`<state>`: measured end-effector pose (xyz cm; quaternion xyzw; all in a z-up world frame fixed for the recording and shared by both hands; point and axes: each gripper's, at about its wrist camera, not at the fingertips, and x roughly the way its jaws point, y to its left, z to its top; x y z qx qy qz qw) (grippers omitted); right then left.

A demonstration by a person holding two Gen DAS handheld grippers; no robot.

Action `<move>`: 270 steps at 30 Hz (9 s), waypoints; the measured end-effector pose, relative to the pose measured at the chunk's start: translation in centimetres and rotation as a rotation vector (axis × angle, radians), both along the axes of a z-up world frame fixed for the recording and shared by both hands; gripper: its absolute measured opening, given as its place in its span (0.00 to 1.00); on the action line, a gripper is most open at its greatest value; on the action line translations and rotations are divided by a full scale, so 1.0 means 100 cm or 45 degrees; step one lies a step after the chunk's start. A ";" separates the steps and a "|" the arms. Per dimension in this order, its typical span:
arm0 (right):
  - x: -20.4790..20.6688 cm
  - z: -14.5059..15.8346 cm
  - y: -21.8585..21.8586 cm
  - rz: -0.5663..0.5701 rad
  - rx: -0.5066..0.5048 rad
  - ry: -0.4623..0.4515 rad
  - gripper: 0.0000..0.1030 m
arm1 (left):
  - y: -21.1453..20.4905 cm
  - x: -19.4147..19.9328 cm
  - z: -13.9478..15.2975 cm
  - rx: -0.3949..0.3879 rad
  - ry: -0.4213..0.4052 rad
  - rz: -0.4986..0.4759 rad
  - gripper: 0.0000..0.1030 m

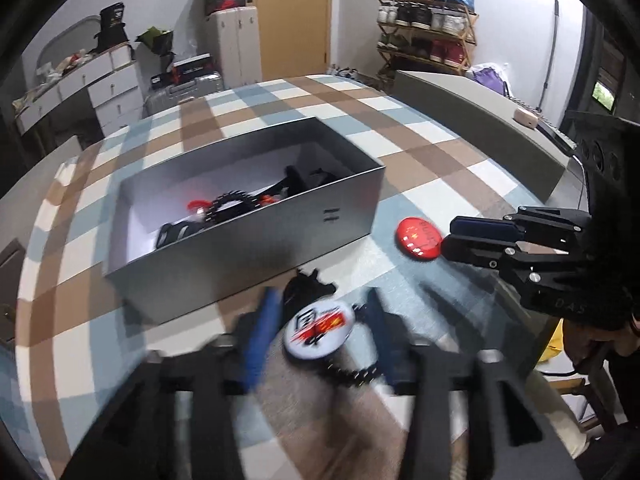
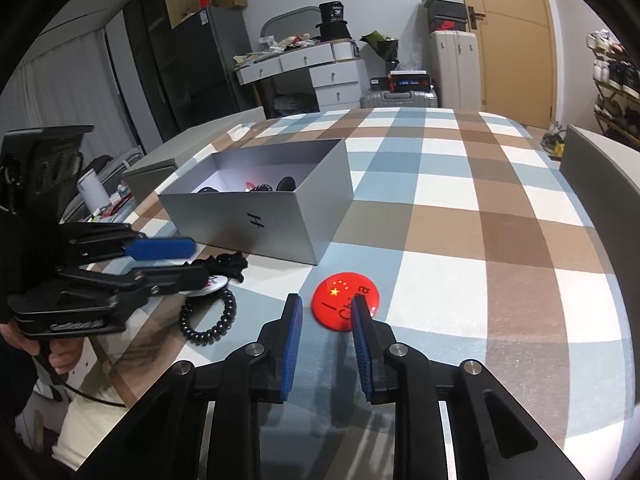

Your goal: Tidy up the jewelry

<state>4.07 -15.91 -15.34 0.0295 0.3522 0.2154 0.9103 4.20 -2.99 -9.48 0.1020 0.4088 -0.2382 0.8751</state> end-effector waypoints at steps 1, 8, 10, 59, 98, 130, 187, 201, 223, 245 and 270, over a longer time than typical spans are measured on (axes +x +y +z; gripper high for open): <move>0.000 0.000 0.002 0.003 -0.002 0.002 0.24 | 0.002 -0.002 -0.001 0.009 -0.010 0.006 0.53; 0.002 -0.001 0.007 0.015 -0.012 -0.001 0.28 | 0.004 0.000 -0.015 0.065 0.018 -0.001 0.53; 0.003 -0.002 0.006 0.012 -0.012 0.003 0.28 | 0.003 0.003 -0.014 0.045 0.025 -0.006 0.53; 0.027 -0.009 0.023 -0.071 -0.199 0.103 0.49 | 0.044 -0.019 0.017 -0.094 -0.050 0.012 0.03; 0.033 0.091 0.051 0.167 0.195 -0.238 0.40 | 0.067 0.019 0.057 -0.202 -0.226 0.139 0.03; 0.116 0.046 0.060 0.212 0.164 -0.087 0.41 | 0.031 0.081 0.034 -0.177 -0.057 0.043 0.03; -0.022 0.088 0.040 0.111 0.137 -0.365 1.00 | 0.073 -0.015 0.052 -0.150 -0.345 0.613 0.99; -0.015 0.004 0.078 0.172 -0.112 -0.149 0.99 | 0.102 -0.038 0.015 -0.166 -0.211 0.738 0.99; -0.014 -0.020 0.097 0.229 -0.258 -0.102 0.40 | 0.110 -0.031 0.004 -0.148 -0.141 0.738 0.99; -0.013 0.007 0.021 0.082 0.012 -0.150 0.39 | 0.025 0.023 -0.018 0.086 0.020 0.157 0.98; -0.029 0.035 0.001 0.054 0.094 -0.225 0.39 | 0.007 0.007 0.001 0.039 0.038 -0.003 0.13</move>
